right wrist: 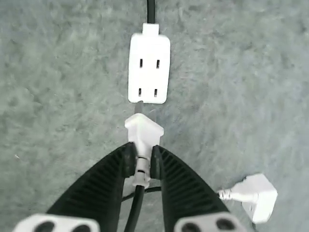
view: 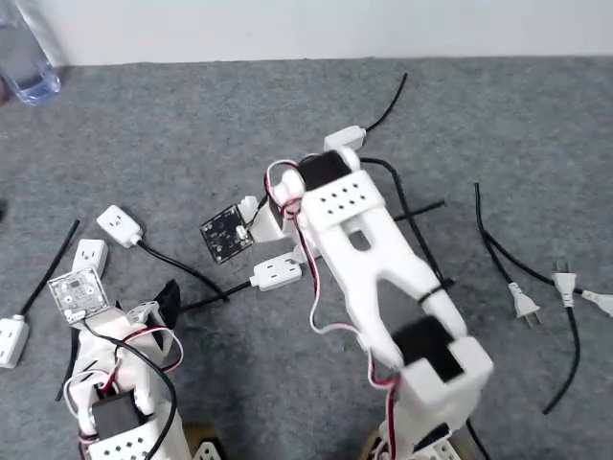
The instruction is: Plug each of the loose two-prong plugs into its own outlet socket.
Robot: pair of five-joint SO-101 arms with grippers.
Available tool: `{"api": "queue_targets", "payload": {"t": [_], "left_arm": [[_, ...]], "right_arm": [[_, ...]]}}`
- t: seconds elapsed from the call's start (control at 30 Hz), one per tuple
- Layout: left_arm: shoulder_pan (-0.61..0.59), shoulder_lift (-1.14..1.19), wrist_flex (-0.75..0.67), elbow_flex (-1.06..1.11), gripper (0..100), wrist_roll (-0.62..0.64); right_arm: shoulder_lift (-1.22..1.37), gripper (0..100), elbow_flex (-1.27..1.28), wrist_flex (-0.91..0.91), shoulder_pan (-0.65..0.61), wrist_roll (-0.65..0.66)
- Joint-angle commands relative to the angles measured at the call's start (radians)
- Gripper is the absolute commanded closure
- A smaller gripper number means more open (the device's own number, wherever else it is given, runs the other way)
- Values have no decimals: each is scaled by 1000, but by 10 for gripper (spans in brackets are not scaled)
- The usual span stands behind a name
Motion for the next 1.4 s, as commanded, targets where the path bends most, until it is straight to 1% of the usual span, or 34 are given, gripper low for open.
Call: {"api": "queue_targets", "payload": {"t": [0.0, 0.13, 0.23, 0.33, 0.47, 0.57, 0.67, 0.8, 0.87, 0.97, 1.1, 1.17, 1.37], "left_arm": [[0, -12, -18, -10, 680, -8], [0, -12, -20, -10, 680, -9], [0, -12, -20, -10, 680, -11], [2, -12, -17, -10, 680, -11], [2, -11, -17, -10, 680, -8], [2, -11, -17, -10, 680, -6], [2, -11, -17, -10, 680, -5], [2, -11, -15, -10, 680, -5], [2, -11, -15, -10, 680, -5], [2, -11, -15, -10, 680, -5], [2, -11, -15, -10, 680, -5], [2, -11, -15, -10, 680, -5], [2, -11, -15, -10, 680, -5]], "right_arm": [[54, 991, -129, 39, 10, 60], [134, 991, -219, 50, -1, 84], [173, 991, -241, 51, 1, 84], [177, 990, -242, 140, 18, 41], [128, 989, -216, 303, 28, -31], [48, 989, -133, 312, 38, -74], [-36, 989, -51, 305, 44, -71], [-79, 989, 78, 197, 54, -80], [-79, 989, 163, 99, 54, -98], [-90, 989, 287, -79, 56, -173], [-91, 989, 390, -249, 53, -307], [-91, 989, 446, -306, 53, -339], [-133, 989, 603, -401, 70, -430]]}}
